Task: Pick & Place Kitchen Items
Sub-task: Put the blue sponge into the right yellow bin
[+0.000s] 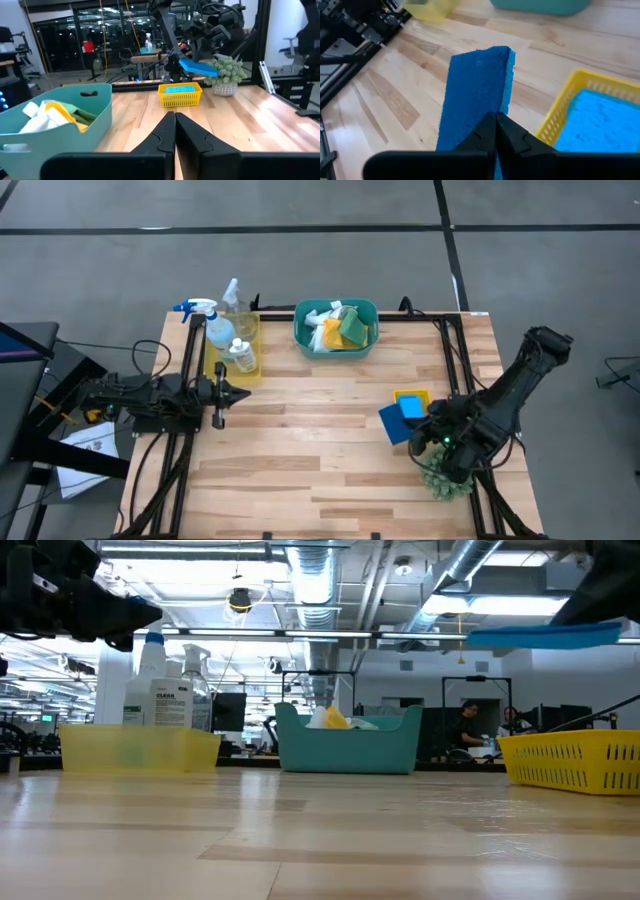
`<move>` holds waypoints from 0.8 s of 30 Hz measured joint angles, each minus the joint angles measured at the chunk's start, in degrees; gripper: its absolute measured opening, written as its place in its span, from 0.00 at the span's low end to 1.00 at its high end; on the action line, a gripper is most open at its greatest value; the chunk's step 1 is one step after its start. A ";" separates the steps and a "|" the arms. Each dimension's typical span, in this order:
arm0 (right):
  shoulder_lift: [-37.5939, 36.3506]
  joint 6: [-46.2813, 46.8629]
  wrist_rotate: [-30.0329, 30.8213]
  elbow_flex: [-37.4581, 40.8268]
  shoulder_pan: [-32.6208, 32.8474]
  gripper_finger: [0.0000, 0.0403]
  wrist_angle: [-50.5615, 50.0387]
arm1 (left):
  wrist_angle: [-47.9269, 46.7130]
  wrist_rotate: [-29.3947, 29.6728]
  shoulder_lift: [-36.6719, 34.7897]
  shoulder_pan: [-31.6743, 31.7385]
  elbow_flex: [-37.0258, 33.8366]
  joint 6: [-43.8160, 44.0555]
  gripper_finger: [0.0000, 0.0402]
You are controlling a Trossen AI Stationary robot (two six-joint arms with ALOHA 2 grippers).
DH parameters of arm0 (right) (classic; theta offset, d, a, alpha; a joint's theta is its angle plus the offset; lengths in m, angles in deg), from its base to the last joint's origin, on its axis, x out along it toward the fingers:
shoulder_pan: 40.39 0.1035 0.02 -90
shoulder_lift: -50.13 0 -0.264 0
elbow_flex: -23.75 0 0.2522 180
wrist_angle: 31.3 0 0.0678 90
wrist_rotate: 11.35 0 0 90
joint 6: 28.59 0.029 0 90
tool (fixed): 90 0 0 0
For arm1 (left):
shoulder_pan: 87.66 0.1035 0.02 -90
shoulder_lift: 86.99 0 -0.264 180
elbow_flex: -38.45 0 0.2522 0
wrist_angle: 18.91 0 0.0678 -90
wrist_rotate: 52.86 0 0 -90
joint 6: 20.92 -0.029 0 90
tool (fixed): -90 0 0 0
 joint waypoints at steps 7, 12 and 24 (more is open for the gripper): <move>-3.28 1.82 -0.72 0.00 3.06 0.00 -4.59 | -0.24 0.35 2.59 0.00 0.06 7.04 0.01; -6.67 1.18 -0.74 0.00 3.29 0.00 -9.22 | 0.75 0.44 6.25 0.00 0.03 24.02 0.01; -16.93 -2.39 -0.78 0.00 -0.78 0.00 -15.32 | 4.70 0.53 13.62 0.00 -0.05 24.87 0.01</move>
